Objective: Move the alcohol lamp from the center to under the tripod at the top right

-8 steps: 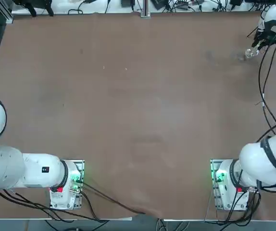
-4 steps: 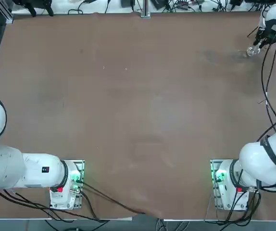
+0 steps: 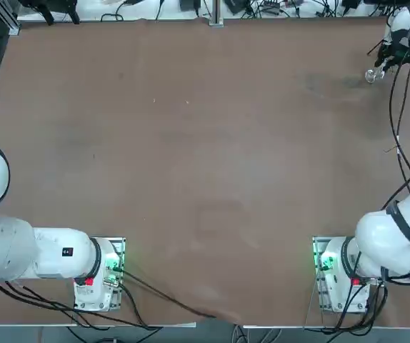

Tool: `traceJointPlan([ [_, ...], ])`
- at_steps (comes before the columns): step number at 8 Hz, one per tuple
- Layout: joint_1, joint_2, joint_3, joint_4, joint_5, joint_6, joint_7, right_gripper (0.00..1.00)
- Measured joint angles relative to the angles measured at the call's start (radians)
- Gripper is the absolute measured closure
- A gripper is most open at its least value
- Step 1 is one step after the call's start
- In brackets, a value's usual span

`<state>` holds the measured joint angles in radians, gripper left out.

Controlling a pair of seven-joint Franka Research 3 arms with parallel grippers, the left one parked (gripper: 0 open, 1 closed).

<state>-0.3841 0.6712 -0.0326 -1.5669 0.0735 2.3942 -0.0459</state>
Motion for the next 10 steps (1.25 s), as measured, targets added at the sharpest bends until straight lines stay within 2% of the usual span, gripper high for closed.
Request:
traceJointPlan([
  [2,-0.001,0.011,0.000,0.016,0.000,0.000,-0.001,0.68],
  [4,0.000,0.013,0.001,0.026,0.000,0.000,-0.008,0.54],
  [5,0.002,0.011,0.004,0.032,0.000,-0.007,-0.012,0.39],
  [6,0.005,0.001,0.006,0.040,0.000,-0.037,-0.012,0.19],
  [7,0.008,-0.024,0.006,0.042,0.000,-0.103,-0.012,0.02],
  [8,0.010,-0.057,0.009,0.026,0.000,-0.165,-0.012,0.00],
  [10,0.026,-0.105,0.017,-0.062,0.001,-0.187,-0.006,0.07],
])
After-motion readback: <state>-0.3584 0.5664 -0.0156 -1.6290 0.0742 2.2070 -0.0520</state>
